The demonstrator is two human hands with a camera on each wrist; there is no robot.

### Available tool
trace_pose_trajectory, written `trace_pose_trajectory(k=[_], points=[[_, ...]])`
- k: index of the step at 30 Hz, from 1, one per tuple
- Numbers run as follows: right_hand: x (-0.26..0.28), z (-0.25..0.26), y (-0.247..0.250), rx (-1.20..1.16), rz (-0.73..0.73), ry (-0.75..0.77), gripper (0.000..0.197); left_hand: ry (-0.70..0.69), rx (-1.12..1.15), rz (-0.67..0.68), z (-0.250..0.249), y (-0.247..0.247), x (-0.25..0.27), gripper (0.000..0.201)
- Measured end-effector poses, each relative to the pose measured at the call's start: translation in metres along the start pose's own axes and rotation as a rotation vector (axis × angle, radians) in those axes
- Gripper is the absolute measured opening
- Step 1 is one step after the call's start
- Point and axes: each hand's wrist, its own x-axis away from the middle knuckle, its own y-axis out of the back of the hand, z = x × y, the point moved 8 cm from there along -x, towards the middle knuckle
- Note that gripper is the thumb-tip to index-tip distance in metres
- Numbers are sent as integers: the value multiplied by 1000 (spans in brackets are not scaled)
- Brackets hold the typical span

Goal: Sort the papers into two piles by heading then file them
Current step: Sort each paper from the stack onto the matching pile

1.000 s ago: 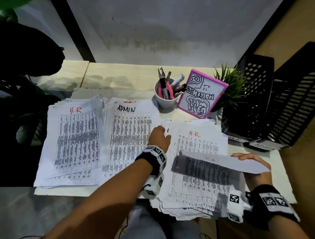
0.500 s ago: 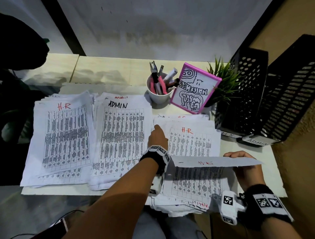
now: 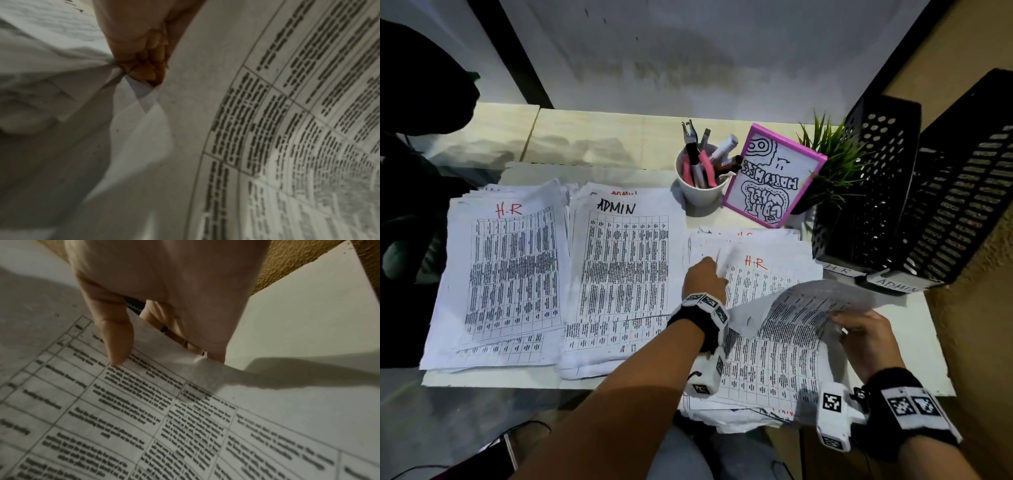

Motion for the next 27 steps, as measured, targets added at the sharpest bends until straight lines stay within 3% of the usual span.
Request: trace_pose_trajectory(k=[5, 11, 12, 14, 15, 18, 19, 23, 25, 27], points=[[10, 16, -7, 135, -61, 52, 30, -187, 330, 34, -15, 13, 10, 10], [9, 24, -21, 78, -68, 45, 16, -249, 611, 341, -36, 22, 53, 16], [10, 26, -27, 50, -50, 56, 18, -237, 642, 358, -38, 25, 59, 17], [9, 29, -39, 134, -32, 86, 42, -213, 716, 378, -42, 34, 66, 12], [8, 30, -44, 169, -38, 101, 43, -197, 763, 380, -44, 39, 68, 11], [5, 31, -62, 37, -51, 174, 10, -110, 878, 311, -40, 61, 72, 12], [4, 31, -67, -13, -66, 170, 10, -111, 880, 269, -36, 67, 70, 7], [-5, 36, -90, -67, -110, 209, 27, -113, 804, 133, -16, 97, 66, 30], [-10, 42, -103, -50, -51, 242, 18, -120, 714, 49, -8, 115, 68, 42], [-14, 43, -119, -23, 38, 223, 32, -145, 743, -44, 2, 143, 66, 44]])
